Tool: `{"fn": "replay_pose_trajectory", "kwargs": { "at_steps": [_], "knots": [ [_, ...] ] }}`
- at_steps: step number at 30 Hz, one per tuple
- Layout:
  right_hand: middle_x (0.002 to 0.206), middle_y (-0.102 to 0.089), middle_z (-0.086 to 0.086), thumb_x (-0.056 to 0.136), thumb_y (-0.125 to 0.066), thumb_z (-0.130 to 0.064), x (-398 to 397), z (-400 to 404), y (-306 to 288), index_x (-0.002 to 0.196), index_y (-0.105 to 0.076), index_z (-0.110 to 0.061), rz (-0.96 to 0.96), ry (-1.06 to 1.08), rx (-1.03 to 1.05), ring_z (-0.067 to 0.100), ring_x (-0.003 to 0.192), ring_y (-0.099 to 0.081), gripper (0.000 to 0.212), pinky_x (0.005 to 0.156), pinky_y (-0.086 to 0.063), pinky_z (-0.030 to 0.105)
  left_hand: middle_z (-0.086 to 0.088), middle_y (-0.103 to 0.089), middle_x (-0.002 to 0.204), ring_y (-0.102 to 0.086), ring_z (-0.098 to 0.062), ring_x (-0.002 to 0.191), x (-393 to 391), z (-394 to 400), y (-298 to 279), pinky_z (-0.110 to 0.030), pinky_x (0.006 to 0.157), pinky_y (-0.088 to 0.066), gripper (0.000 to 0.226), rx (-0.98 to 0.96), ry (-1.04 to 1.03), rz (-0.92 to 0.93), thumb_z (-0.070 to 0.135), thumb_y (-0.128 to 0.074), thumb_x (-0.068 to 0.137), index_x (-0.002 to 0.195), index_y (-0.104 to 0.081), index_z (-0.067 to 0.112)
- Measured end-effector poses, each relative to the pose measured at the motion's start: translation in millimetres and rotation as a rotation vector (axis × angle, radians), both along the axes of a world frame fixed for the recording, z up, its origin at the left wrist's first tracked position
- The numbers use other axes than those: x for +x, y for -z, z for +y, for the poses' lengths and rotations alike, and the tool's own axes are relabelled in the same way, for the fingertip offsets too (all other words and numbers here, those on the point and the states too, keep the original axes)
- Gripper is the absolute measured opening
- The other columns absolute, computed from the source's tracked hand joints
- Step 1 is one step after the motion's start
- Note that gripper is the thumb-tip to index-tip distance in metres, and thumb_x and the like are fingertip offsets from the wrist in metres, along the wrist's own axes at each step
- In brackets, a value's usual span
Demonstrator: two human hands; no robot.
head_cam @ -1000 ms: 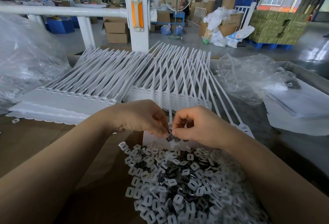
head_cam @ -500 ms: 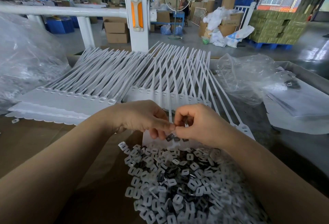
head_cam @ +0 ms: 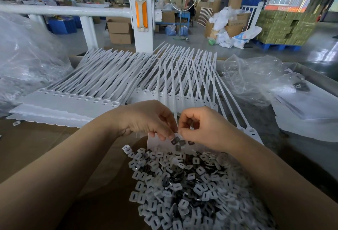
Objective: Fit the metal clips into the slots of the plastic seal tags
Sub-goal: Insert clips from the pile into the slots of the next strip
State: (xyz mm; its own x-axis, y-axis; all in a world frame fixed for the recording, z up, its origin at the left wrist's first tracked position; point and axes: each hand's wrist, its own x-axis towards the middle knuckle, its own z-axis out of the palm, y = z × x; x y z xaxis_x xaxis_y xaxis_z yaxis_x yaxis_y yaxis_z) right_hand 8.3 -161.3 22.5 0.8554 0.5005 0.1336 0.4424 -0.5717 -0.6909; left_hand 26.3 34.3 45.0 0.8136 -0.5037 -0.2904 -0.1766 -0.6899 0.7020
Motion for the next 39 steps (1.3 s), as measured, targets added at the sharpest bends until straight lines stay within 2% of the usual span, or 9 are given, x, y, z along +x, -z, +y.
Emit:
{"fn": "replay_pose_trajectory", "kwargs": {
  "at_steps": [8,13,19,23,27,29,34,37,39],
  "knots": [
    [0.078,-0.069,-0.014,0.081,-0.073,-0.014,1.9,-2.8,0.3,0.078,-0.067,-0.031,0.004,0.022,-0.001,0.002,0.068,-0.061,0.019,0.066,-0.055,0.026,0.005,-0.075,0.072,-0.071,-0.004,0.069,1.6,1.8,0.3,-0.014,0.060,-0.052,0.020,-0.094,-0.046,0.073,0.010,-0.076,0.082,0.097,-0.062,0.015],
    [0.079,-0.069,-0.014,0.082,-0.073,-0.020,2.9,-2.9,2.3,0.082,-0.070,-0.031,0.032,0.026,0.017,0.002,0.069,-0.062,0.011,0.067,-0.055,0.025,-0.001,-0.077,0.082,-0.074,-0.009,0.076,1.9,4.2,0.4,-0.016,0.061,-0.054,0.027,-0.181,-0.099,0.072,0.008,-0.078,0.080,0.102,-0.063,0.012],
    [0.075,-0.069,-0.014,0.085,-0.072,-0.027,2.5,-2.5,3.1,0.083,-0.070,-0.030,0.035,0.064,0.015,0.000,0.068,-0.063,0.005,0.064,-0.051,0.019,-0.002,-0.077,0.084,-0.074,-0.010,0.077,1.9,5.4,0.9,-0.017,0.063,-0.055,0.032,-0.232,-0.108,0.061,0.008,-0.081,0.076,0.102,-0.064,0.011],
    [0.077,-0.071,-0.007,0.088,-0.068,-0.026,1.5,-2.4,2.1,0.084,-0.070,-0.028,0.060,0.086,0.039,0.008,0.068,-0.065,0.005,0.065,-0.053,0.026,-0.003,-0.078,0.089,-0.074,-0.012,0.081,2.3,7.8,-2.9,-0.017,0.065,-0.056,0.029,-0.240,-0.077,0.095,0.010,-0.080,0.077,0.102,-0.065,0.012],
    [0.069,-0.066,-0.010,0.088,-0.067,-0.024,1.7,-2.7,0.0,0.081,-0.068,-0.027,0.066,0.095,0.075,0.000,0.059,-0.056,0.007,0.057,-0.047,0.017,-0.001,-0.078,0.090,-0.074,-0.012,0.082,4.5,13.0,-5.7,-0.018,0.065,-0.056,0.016,-0.200,-0.074,0.075,0.010,-0.072,0.086,0.100,-0.066,0.013],
    [0.069,-0.066,-0.009,0.088,-0.067,-0.023,2.0,-2.2,-0.3,0.081,-0.068,-0.026,0.067,0.095,0.071,0.000,0.059,-0.056,0.008,0.057,-0.047,0.018,0.001,-0.077,0.088,-0.073,-0.009,0.079,4.3,13.5,-6.0,-0.018,0.064,-0.055,0.007,-0.185,-0.084,0.042,0.016,-0.067,0.091,0.097,-0.068,0.015],
    [0.062,-0.061,-0.015,0.087,-0.068,-0.026,1.4,-1.9,0.0,0.079,-0.068,-0.027,0.071,0.107,0.064,-0.003,0.054,-0.052,0.008,0.053,-0.044,0.014,0.005,-0.076,0.080,-0.070,-0.004,0.072,2.3,6.8,-3.9,-0.014,0.060,-0.051,0.009,-0.152,-0.088,-0.030,0.025,-0.068,0.090,0.092,-0.071,0.018],
    [0.068,-0.066,-0.008,0.089,-0.066,-0.027,1.0,-2.0,-2.0,0.081,-0.069,-0.026,0.075,0.116,0.076,0.002,0.059,-0.055,0.009,0.059,-0.047,0.022,0.006,-0.075,0.076,-0.068,-0.003,0.069,1.9,5.3,-2.6,-0.014,0.060,-0.051,0.007,-0.150,-0.093,-0.025,0.021,-0.067,0.091,0.091,-0.071,0.017],
    [0.076,-0.070,-0.002,0.092,-0.064,-0.024,0.4,-2.1,-3.8,0.085,-0.069,-0.023,0.091,0.115,0.112,0.001,0.061,-0.058,0.009,0.058,-0.048,0.019,0.005,-0.075,0.076,-0.068,-0.003,0.068,1.3,5.4,-2.7,-0.015,0.061,-0.051,0.007,-0.155,-0.085,-0.018,0.020,-0.065,0.092,0.090,-0.071,0.017]
  ]
}}
